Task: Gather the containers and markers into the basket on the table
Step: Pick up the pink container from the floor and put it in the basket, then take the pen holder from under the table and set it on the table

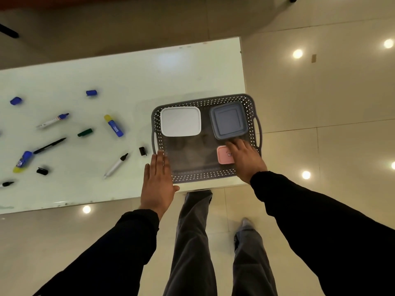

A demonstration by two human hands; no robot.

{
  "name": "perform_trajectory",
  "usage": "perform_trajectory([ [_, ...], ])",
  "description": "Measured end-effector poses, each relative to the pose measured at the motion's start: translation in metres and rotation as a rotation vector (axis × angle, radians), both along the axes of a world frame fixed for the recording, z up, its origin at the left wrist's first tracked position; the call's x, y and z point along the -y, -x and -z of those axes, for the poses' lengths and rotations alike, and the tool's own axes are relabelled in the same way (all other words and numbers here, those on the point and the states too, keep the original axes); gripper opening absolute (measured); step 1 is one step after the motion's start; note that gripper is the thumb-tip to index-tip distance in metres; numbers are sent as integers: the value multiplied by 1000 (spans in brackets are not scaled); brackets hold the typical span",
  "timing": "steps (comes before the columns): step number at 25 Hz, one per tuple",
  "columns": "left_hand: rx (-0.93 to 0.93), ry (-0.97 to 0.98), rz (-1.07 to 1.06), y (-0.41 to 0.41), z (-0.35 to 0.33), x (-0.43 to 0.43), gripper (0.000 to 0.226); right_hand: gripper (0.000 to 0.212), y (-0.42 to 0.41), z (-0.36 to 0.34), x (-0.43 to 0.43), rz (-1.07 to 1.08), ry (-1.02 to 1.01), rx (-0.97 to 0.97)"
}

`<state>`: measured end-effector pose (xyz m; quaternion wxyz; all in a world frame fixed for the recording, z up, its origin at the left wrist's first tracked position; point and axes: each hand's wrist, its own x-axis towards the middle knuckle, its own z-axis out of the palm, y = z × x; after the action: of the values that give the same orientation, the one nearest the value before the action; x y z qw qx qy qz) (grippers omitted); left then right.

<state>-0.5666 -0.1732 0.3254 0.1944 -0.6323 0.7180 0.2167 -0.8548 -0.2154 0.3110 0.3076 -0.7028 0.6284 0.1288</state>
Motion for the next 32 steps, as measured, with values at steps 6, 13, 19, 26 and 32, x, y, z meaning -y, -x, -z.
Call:
perform_trajectory([
  [6, -9, 18, -24, 1, 2, -5, 114, 82, 6, 4, -1, -1, 8, -4],
  [13, -46, 62, -6, 34, -67, -44, 98, 79, 16, -81, -43, 77, 123, 39],
  [19, -117, 105, -125, 80, -152, -139, 97, 84, 25, -171, -178, 216, 60, 137],
  [26, -187, 76, -251, 108, -203, -286, 99, 88, 46, -221, -324, 165, -26, 129],
  [32, -230, 29, -254, 107, -193, -314, 98, 86, 42, -211, -350, 196, -38, 115],
])
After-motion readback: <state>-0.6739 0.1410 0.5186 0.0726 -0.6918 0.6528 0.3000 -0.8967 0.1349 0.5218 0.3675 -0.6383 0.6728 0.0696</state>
